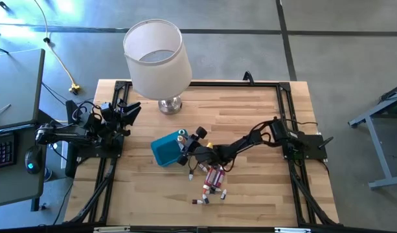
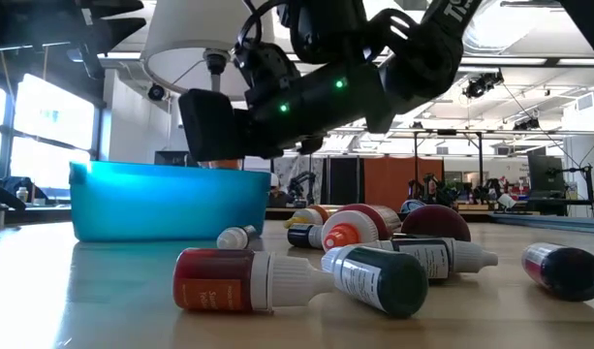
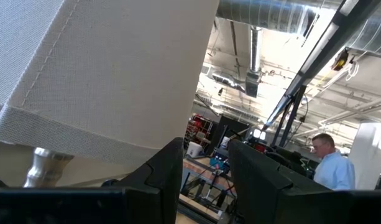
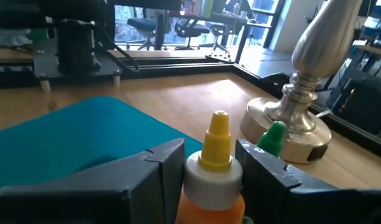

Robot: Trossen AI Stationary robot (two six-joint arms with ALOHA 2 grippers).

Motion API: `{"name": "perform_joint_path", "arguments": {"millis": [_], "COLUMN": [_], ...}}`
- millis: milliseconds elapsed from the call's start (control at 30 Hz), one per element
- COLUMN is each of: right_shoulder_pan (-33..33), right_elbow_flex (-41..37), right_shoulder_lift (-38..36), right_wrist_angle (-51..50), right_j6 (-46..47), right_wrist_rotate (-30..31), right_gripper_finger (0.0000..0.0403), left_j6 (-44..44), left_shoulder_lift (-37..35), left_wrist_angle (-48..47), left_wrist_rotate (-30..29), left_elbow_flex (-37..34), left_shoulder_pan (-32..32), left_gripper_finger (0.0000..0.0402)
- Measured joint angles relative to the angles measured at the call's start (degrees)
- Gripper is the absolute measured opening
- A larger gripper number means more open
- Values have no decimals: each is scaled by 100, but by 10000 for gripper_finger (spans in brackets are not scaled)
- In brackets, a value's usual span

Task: Pick & Place food coloring
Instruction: Put the left large yellow food coloring bottle into the blue bin, then put the large yellow food coloring bottle into the blue bin

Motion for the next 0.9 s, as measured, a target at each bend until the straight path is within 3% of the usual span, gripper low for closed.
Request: {"name": "perform_joint_path", "arguments": {"millis": [300, 433, 733, 900], "right_shoulder_pan": [11, 44, 441, 888], "right_elbow_flex": [-13, -15, -13, -7], "right_shoulder_lift": [10, -75, -866, -1562], "right_wrist_angle": [42, 104, 135, -1164], "right_j6": [-397, -466, -1932, -2132], "right_wrist_rotate": [783, 704, 1035, 1739], "right_gripper_finger": [161, 162, 162, 162], "left_j6": [-10, -10, -12, -12], "left_shoulder_lift": [0, 0, 0, 0], "left_wrist_angle": [1, 1, 8, 8], "left_wrist_rotate": [-2, -4, -9, -9], "left_elbow_flex": [0, 0, 0, 0], "left_shoulder_pan": [0, 0, 0, 0], "left_gripper_finger": [128, 128, 128, 128]}}
